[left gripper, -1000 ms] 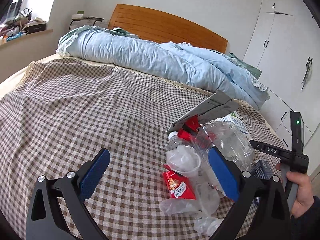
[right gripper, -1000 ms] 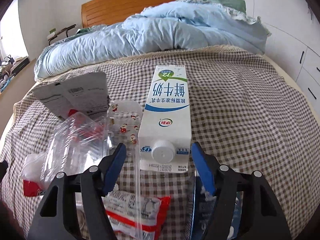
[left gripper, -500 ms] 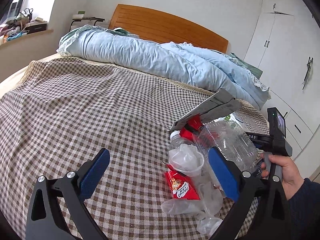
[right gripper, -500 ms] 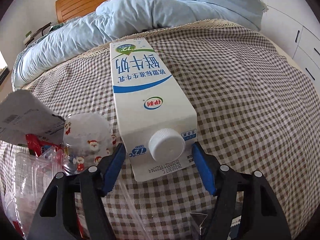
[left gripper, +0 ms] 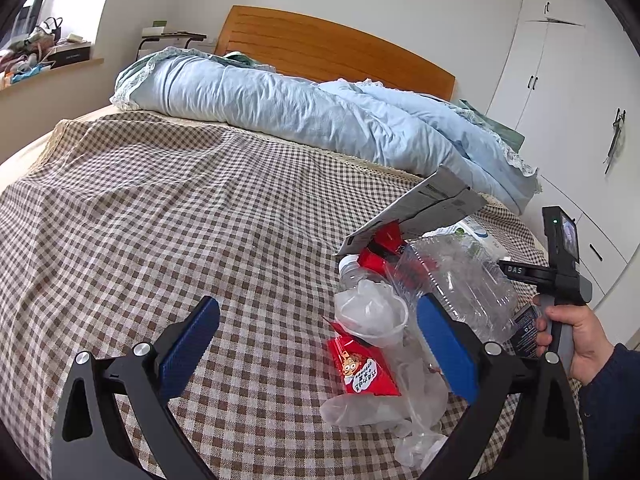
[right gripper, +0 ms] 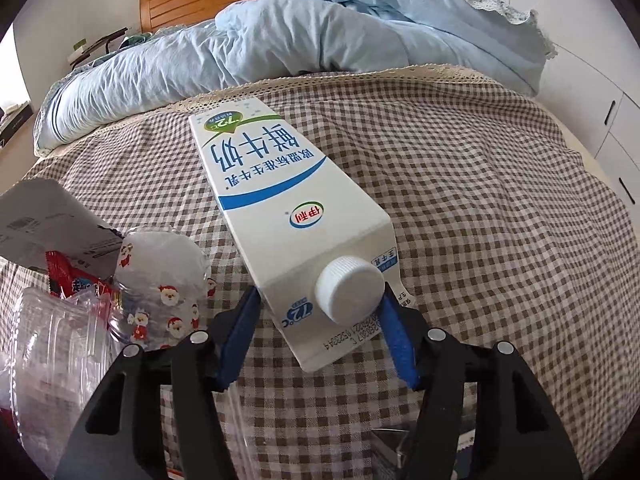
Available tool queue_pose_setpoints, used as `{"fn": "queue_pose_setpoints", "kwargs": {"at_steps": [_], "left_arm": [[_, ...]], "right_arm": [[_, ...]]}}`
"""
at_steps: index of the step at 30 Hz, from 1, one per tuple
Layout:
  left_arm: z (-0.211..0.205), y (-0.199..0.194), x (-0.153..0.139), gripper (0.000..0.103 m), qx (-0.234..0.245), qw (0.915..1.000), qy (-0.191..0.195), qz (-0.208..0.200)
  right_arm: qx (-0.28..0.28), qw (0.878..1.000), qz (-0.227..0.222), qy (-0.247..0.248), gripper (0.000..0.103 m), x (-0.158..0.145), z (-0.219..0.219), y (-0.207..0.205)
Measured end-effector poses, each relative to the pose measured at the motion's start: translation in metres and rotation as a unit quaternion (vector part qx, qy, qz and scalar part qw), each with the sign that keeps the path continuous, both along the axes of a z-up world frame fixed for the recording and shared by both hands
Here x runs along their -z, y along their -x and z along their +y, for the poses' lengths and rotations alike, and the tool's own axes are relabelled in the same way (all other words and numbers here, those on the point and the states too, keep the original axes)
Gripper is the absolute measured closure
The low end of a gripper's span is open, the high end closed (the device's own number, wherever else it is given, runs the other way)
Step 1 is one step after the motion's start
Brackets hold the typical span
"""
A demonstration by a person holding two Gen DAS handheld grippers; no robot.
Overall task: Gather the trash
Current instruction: 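Grasp the white milk carton with the right gripper, then grasp the white-green paper card with the left gripper while the right holds the carton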
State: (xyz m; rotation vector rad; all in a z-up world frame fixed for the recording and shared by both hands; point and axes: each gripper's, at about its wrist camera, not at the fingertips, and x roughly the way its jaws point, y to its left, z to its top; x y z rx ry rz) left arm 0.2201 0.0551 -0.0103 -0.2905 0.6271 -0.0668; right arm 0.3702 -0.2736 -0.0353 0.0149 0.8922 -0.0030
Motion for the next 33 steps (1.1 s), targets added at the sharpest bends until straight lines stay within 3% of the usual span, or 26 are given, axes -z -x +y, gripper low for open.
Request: {"fn": "queue_pose_setpoints", "kwargs": {"at_steps": [5,9,12,15,18,20,21,24,28,29,31,32,33], "left_arm": [[0.001,0.003,-0.002,0.008,0.000,1.0000,-0.003,-0.007],[-0.008,0.003,-0.009,0.008,0.013,0.9996,-0.016,-0.018],[-0.014,-0.001,-0.023,0.008,0.030,0.9992,-0.006,-0.023],[-0.027,-0.021,-0.047,0.008,0.061,0.9974,-0.031,-0.025],[-0.046,-0.069,-0.059,0.008,0.130,0.9886,-0.074,0.017],[-0.054,-0.097,-0.065,0.008,0.117,0.9859,-0.117,0.026],[-0.060,-0.110,-0.069,0.008,0.133,0.9820,-0.132,0.025],[-0.085,-0.142,-0.065,0.008,0.225,0.9608,-0.154,0.053],[-0.112,-0.158,-0.062,0.010,0.212,0.9491,-0.231,0.030],[-0.118,-0.157,-0.063,0.019,0.220,0.9474,-0.231,0.021],[-0.131,-0.153,-0.065,0.054,0.240,0.9408,-0.239,0.014],[-0.138,-0.152,-0.064,0.088,0.257,0.9355,-0.241,0.028],[-0.144,-0.150,-0.066,0.103,0.262,0.9314,-0.250,0.033]], "right_arm": [[-0.004,0.997,-0.071,0.022,0.048,-0.050,-0.017,0.046],[-0.017,0.995,-0.093,0.035,0.049,-0.079,-0.037,0.086],[-0.018,0.992,-0.116,0.041,0.049,-0.099,-0.055,0.118],[-0.016,0.989,-0.142,0.045,0.049,-0.116,-0.070,0.156],[-0.012,0.985,-0.166,0.047,0.049,-0.128,-0.087,0.197],[-0.009,0.984,-0.174,0.046,0.049,-0.131,-0.099,0.220],[-0.009,0.983,-0.175,0.046,0.049,-0.131,-0.102,0.231],[-0.007,0.984,-0.175,0.036,0.049,-0.128,-0.115,0.257],[0.007,0.984,-0.173,0.032,0.049,-0.121,-0.130,0.283],[0.016,0.984,-0.173,0.032,0.049,-0.118,-0.136,0.286],[0.037,0.984,-0.170,0.031,0.049,-0.111,-0.149,0.294],[0.047,0.984,-0.167,0.026,0.049,-0.108,-0.157,0.297],[0.057,0.984,-0.165,0.020,0.049,-0.106,-0.163,0.300]]}}
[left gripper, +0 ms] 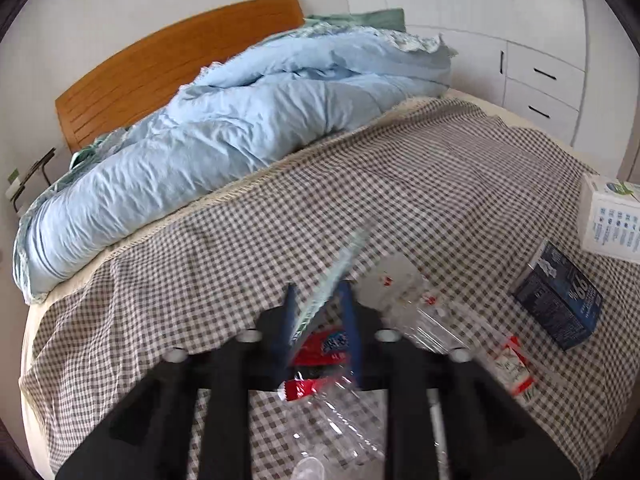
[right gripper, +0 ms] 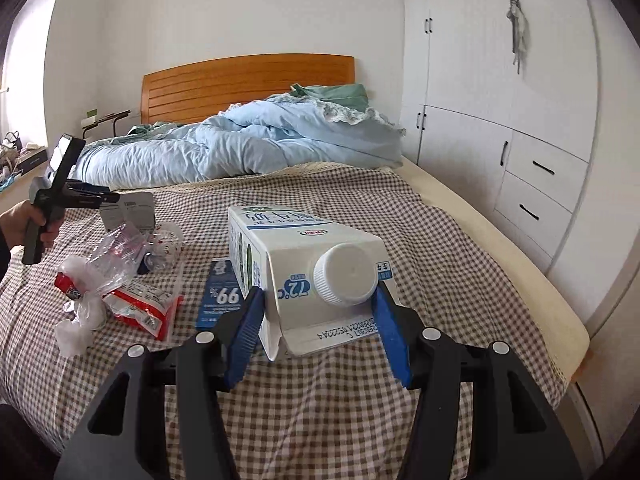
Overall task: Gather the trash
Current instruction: 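Grasp the white-green paper card with the left gripper while the right holds the carton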
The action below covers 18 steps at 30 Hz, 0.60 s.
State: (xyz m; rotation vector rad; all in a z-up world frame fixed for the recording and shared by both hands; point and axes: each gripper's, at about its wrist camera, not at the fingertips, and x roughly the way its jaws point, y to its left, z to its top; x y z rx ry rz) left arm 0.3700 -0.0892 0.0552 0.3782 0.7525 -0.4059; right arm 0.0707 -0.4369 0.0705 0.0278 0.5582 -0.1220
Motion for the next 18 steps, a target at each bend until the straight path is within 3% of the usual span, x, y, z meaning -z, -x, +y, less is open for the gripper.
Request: {"fn": "queue_pose_setpoints", "kwargs": {"at_steps": [5,8,13,18], "left_arm": [[-0.012,0.027,-0.040,0.103,-0.005,0.9977,-0.005,-0.068],[-0.019,0.048,-0.079,0.103,-0.006,0.9951,0.026,-0.095],[-0.061,0.117,-0.137,0.103,0.041,0.9868,0.066,-0.142],[-0.121,0.200,-0.160,0.103,0.106,0.9770,0.111,-0.148]], "right_arm": [[0.026,1.000,-0.011,-0.009,0.049,0.000,-0.021,0.029],[0.043,0.999,-0.019,-0.016,0.049,-0.004,-0.031,0.056],[0.086,0.996,-0.020,-0.022,0.049,-0.006,-0.045,0.121],[0.157,0.987,0.004,-0.017,0.049,0.004,-0.068,0.205]]}}
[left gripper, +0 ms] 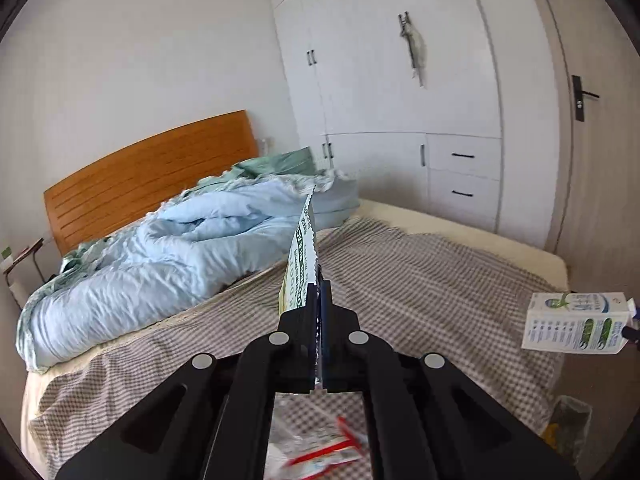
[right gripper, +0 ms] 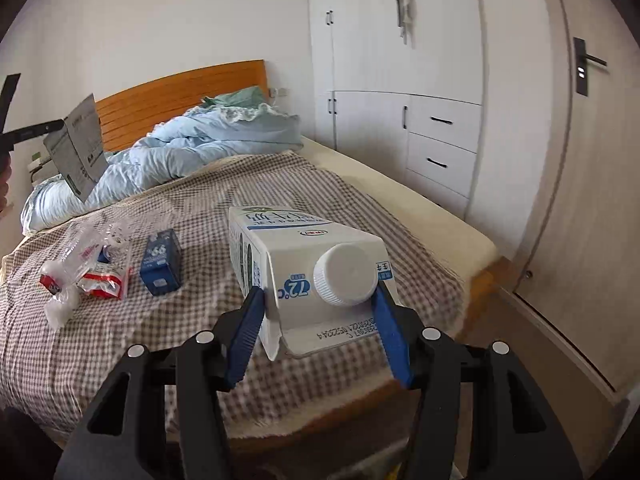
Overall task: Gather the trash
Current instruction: 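Grasp the white-green paper card with the left gripper while the right holds the carton, then carry both items to the bin and open both grippers over it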
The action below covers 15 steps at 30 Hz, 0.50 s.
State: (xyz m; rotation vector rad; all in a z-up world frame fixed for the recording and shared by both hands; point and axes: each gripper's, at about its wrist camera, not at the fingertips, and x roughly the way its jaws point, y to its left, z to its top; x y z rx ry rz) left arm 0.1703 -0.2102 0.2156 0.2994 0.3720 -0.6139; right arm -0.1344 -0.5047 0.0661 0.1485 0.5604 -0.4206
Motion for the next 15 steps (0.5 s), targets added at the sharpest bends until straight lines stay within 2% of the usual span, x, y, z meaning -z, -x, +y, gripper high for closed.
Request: {"fn": "queue_pose_setpoints", "kwargs": {"at_steps": [3,6,9,10,13,15], "left_arm": [[-0.040,0.051,0.007,0.103,0.061,0.9977,0.025,0.018],[-0.083,0.103,0.023,0.103,0.136,0.9888,0.043,0.042],[-0.124,0.151,0.054,0.103,0.212,0.9725,0.051,0.083],[-0.138,0.166,0.068,0.103,0.233,0.9663,0.050,0.098],[-0.179,0.207,0.112,0.103,0.290,0.9450,0.033,0.147],[-0.200,0.229,0.142,0.103,0.318,0.9320,0.017,0.173]], "right_arm": [[0.054,0.998,0.030,-0.014,0.049,0.020,-0.020,0.052],[0.105,0.991,0.073,-0.034,0.049,0.047,-0.038,0.096],[0.146,0.981,0.123,-0.044,0.050,0.080,-0.051,0.128],[0.154,0.977,0.135,-0.053,0.057,0.091,-0.055,0.135],[0.179,0.963,0.198,-0.049,0.056,0.131,-0.065,0.144],[0.179,0.957,0.220,-0.065,0.056,0.161,-0.074,0.148]]}}
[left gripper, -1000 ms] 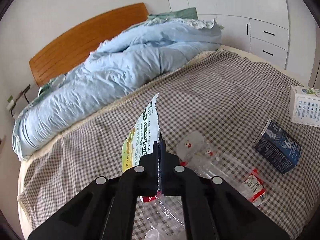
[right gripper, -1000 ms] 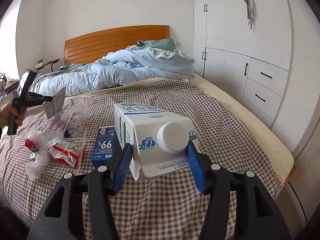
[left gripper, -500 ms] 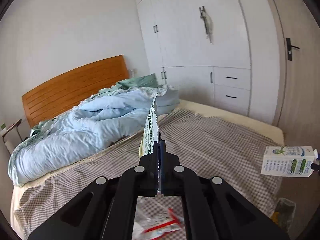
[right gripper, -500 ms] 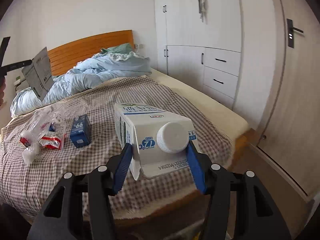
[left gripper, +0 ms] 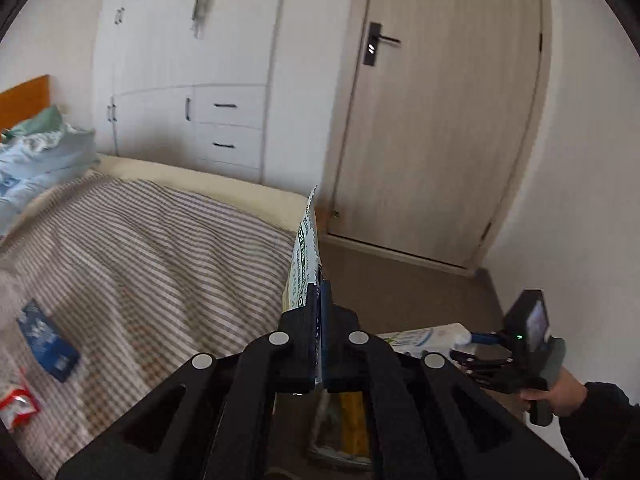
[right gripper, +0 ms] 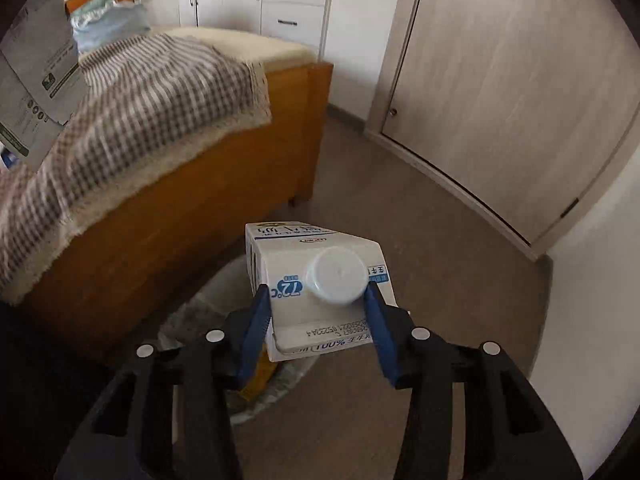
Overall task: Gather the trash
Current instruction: 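Carry both items to the bin and open both grippers over it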
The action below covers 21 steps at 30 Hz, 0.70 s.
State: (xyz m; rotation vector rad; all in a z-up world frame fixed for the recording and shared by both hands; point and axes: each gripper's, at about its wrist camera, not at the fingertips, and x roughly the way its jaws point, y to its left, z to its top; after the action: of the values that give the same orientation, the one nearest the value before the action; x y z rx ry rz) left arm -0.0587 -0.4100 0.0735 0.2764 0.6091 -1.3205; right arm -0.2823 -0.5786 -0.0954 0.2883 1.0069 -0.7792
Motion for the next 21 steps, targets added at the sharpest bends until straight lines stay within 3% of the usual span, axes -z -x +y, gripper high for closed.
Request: {"fn": "queue_pose_setpoints", "kwargs": {"at_steps": [3,10,14,17,21], "left_arm": [[-0.024,0.025,0.039,0.103,0.030,0.9985,-0.030,0.034],[-0.057,0.047,0.109,0.103,0.074,0.9908,-0.068,0.091],[-0.066,0.036,0.148,0.103,0.069,0.9838,-0.087,0.141],[-0.069,0.033,0.172,0.103,0.052,0.9831,-0.111,0.136],[-0.067,0.025,0.191,0.103,0.039,0.9815,-0.132,0.133]], "right_arm": [[0.004,0.999,0.036,-0.038,0.056,0.044,-0.007,-0.002],[-0.069,0.987,0.143,-0.012,0.056,0.117,0.003,-0.038],[-0.130,0.968,0.215,0.014,0.056,0.154,0.009,-0.064],[-0.168,0.950,0.260,0.037,0.056,0.177,0.012,-0.081],[-0.223,0.933,0.279,0.038,0.055,0.192,0.009,-0.098]]}}
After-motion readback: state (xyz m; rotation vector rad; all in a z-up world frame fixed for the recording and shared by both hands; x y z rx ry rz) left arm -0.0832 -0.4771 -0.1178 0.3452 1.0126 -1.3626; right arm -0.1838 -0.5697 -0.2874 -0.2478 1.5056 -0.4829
